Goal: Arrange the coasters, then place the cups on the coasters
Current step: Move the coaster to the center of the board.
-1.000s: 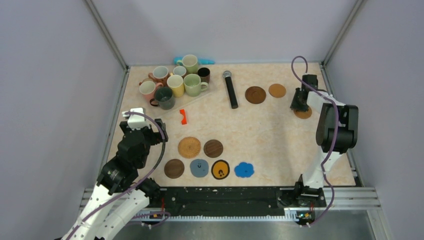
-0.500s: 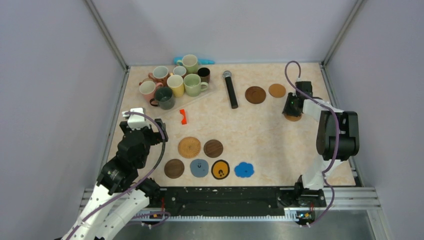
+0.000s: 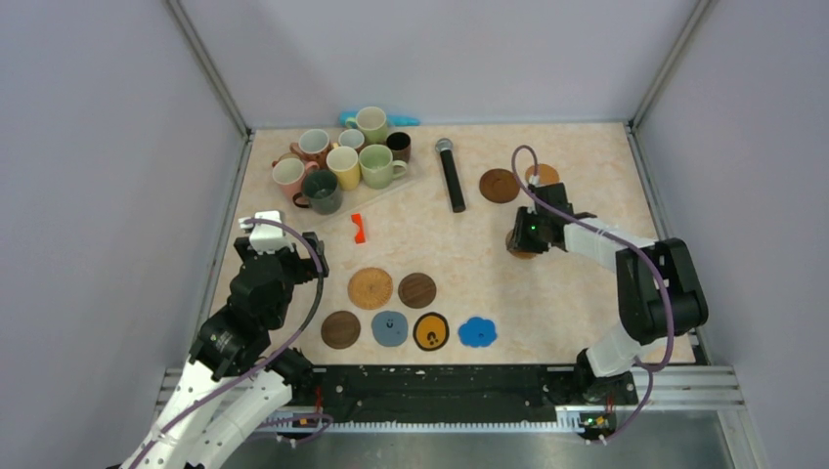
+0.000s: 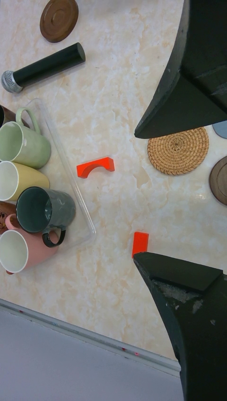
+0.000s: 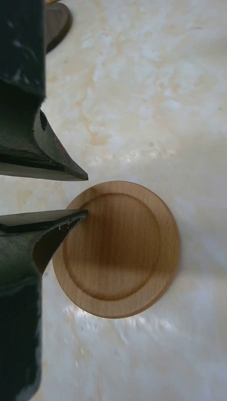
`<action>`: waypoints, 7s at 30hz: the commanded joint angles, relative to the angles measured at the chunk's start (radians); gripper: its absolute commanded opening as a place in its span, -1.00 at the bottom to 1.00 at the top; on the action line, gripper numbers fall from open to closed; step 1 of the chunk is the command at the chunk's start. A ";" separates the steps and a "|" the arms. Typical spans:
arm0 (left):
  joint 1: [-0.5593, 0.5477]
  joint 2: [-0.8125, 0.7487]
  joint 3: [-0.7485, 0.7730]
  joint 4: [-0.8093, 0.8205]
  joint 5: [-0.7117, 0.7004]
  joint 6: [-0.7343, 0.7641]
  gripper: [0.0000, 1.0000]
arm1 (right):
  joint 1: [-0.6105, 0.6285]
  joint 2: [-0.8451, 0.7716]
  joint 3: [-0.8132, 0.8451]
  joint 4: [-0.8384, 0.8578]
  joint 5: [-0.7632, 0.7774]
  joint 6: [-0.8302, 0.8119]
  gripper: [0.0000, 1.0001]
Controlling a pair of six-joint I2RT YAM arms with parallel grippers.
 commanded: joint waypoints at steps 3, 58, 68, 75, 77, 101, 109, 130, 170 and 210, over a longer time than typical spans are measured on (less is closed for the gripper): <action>-0.002 0.005 -0.003 0.045 0.002 0.009 0.90 | 0.154 -0.061 -0.072 -0.032 -0.041 0.069 -0.42; -0.002 0.003 -0.003 0.041 0.000 0.009 0.90 | 0.629 -0.067 -0.130 0.007 0.101 0.298 -0.44; -0.002 0.001 -0.003 0.041 -0.002 0.009 0.90 | 0.628 -0.127 -0.130 -0.067 0.170 0.315 -0.44; -0.002 0.002 -0.002 0.042 -0.002 0.009 0.89 | 0.628 -0.152 -0.147 -0.108 0.194 0.325 -0.44; -0.002 0.003 -0.003 0.041 -0.002 0.008 0.89 | 0.628 -0.156 -0.155 -0.108 0.189 0.331 -0.44; -0.003 0.005 -0.003 0.045 0.009 0.009 0.89 | 0.367 -0.162 0.192 -0.104 0.338 0.103 -0.42; -0.002 -0.002 -0.004 0.045 0.007 0.009 0.90 | 0.116 -0.029 0.272 0.003 0.307 0.083 -0.42; -0.004 -0.015 -0.007 0.046 -0.008 0.010 0.91 | -0.070 0.462 0.715 -0.096 0.173 0.063 -0.29; -0.003 0.002 -0.007 0.050 -0.002 0.012 0.91 | -0.036 0.478 0.643 -0.223 0.249 0.033 -0.74; -0.002 -0.010 -0.006 0.047 0.004 0.010 0.89 | 0.227 0.102 0.110 -0.202 0.185 0.146 -0.70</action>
